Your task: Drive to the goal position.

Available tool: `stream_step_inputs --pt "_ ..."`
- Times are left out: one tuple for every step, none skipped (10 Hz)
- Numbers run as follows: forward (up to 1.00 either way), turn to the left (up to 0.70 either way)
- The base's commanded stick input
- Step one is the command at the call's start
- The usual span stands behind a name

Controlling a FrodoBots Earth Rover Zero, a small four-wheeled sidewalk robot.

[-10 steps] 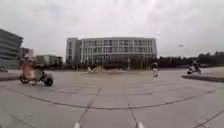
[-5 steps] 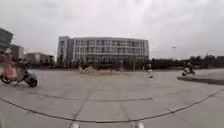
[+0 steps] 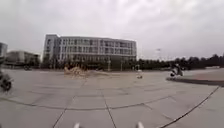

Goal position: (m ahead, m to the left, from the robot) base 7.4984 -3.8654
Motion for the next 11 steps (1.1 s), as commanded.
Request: stream_step_inputs --pt "0.85 0.0" --pt "0.85 -0.12" --pt "0.85 -0.22" --pt "0.85 -0.29" --pt "0.85 -0.18" --pt "0.85 -0.01" --pt "0.85 0.0" --pt "0.85 0.0" --pt "0.85 0.0" --pt "0.53 0.0" --pt "0.19 0.0"
